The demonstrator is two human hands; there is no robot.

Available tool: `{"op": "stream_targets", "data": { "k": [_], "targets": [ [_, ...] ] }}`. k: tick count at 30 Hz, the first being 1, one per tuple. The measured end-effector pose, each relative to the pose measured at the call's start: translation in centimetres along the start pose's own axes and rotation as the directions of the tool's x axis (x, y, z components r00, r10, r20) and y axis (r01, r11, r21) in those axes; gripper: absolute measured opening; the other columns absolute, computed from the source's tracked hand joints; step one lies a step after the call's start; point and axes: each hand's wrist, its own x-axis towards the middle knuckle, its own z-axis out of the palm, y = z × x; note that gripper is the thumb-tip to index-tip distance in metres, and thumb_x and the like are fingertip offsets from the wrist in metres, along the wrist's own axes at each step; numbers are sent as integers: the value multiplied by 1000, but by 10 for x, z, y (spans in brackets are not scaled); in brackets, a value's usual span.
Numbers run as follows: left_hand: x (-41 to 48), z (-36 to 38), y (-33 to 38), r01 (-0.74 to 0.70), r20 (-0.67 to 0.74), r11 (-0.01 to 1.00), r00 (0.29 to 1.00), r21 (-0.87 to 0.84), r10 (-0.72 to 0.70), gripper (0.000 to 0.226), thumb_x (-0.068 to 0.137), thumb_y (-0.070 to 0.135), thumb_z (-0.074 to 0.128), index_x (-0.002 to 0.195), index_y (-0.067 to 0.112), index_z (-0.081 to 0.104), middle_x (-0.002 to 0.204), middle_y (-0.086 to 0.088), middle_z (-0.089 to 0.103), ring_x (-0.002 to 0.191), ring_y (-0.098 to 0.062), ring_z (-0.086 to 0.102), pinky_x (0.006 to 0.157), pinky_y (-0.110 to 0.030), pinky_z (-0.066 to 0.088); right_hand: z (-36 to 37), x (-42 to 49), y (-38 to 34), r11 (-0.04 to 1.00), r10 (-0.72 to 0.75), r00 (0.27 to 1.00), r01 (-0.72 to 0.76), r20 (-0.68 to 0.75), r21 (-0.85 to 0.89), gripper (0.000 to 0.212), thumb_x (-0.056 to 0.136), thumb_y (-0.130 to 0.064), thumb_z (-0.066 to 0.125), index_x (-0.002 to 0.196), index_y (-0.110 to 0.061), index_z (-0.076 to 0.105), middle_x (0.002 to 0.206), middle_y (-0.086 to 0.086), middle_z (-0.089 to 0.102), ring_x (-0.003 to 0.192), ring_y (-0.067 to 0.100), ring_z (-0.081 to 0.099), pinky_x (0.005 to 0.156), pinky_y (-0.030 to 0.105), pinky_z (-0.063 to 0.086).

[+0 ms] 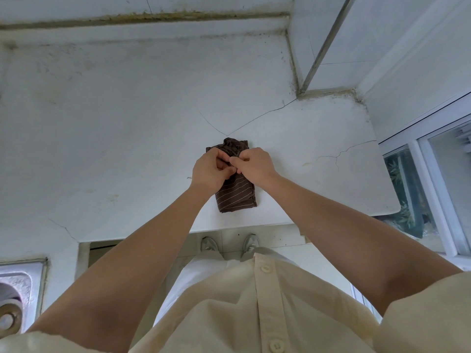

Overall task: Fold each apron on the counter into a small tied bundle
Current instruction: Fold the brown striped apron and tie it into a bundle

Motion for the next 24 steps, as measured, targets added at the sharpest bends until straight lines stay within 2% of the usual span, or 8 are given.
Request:
{"op": "stream_targets", "data": {
  "k": [2, 5, 8, 10, 12, 18, 20, 24],
  "targets": [
    [-1, -3, 0, -4, 25, 1000, 1000, -12, 4, 27, 83, 13, 74, 100, 19, 55, 85, -5, 68, 84, -26, 67, 83, -45, 54, 1, 2, -2, 1000, 2, 1000, -2, -9, -8, 36, 87, -27, 63, 74, 6, 63, 82, 21, 70, 66, 23, 55, 72, 42, 53],
    [-2, -6, -3, -9, 59, 1000, 998, -17, 10, 28, 86, 12, 71, 105, 20, 52, 91, -11, 68, 86, -27, 65, 83, -43, 53, 1, 3, -1, 999, 6, 1000, -7, -20, -50, 30, 88, -26, 61, 68, -4, 60, 78, 17, 71, 72, 32, 63, 72, 42, 53],
    [-3, -8, -5, -48, 63, 999, 997, 18, 46, 27, 87, 10, 69, 105, 21, 52, 89, -7, 66, 79, -19, 60, 80, -37, 51, 2, 2, 2, 995, -1, 999, -4, -41, -103, 28, 87, -25, 61, 65, -8, 59, 71, 10, 67, 63, 22, 54, 66, 40, 52],
    [-3, -9, -7, -71, 65, 996, 996, 44, 68, 25, 87, 10, 68, 105, 20, 54, 83, -1, 63, 72, -13, 56, 77, -32, 50, 1, 0, 4, 992, 1, 999, -6, -41, -124, 32, 87, -24, 59, 58, -15, 49, 67, 8, 63, 63, 19, 50, 61, 37, 48],
    [-3, -8, -8, -88, 63, 993, 995, 82, 83, 22, 88, 9, 67, 106, 18, 58, 77, 3, 60, 67, -8, 53, 73, -28, 48, -1, -1, 6, 987, 13, 999, -19, -36, -157, 37, 88, -21, 57, 56, -19, 38, 60, 1, 48, 62, 19, 44, 59, 33, 39],
    [-7, -5, -10, -149, 27, 965, 989, 214, 147, 19, 90, 6, 61, 104, 17, 67, 72, 7, 57, 67, -8, 51, 75, -27, 46, -5, -1, 9, 988, 38, 999, -42, -29, -152, 41, 90, -17, 53, 55, -17, 32, 56, -1, 37, 58, 18, 36, 53, 29, 30],
    [-7, -6, -11, -151, 25, 962, 988, 229, 149, 20, 91, 6, 61, 103, 19, 69, 73, 6, 59, 67, -9, 52, 72, -25, 46, -6, -1, 10, 991, 55, 998, -56, -14, -123, 40, 92, -18, 53, 56, -15, 35, 58, 1, 39, 60, 19, 38, 55, 30, 30],
    [-7, -8, -13, -201, 47, 947, 980, 250, 195, 16, 90, 15, 64, 98, 26, 71, 78, 3, 63, 69, -10, 54, 69, -26, 45, -7, -3, 13, 999, 53, 997, -54, 52, 8, 27, 93, -23, 54, 73, -6, 57, 72, 7, 55, 71, 21, 49, 70, 36, 43]
  ]
}}
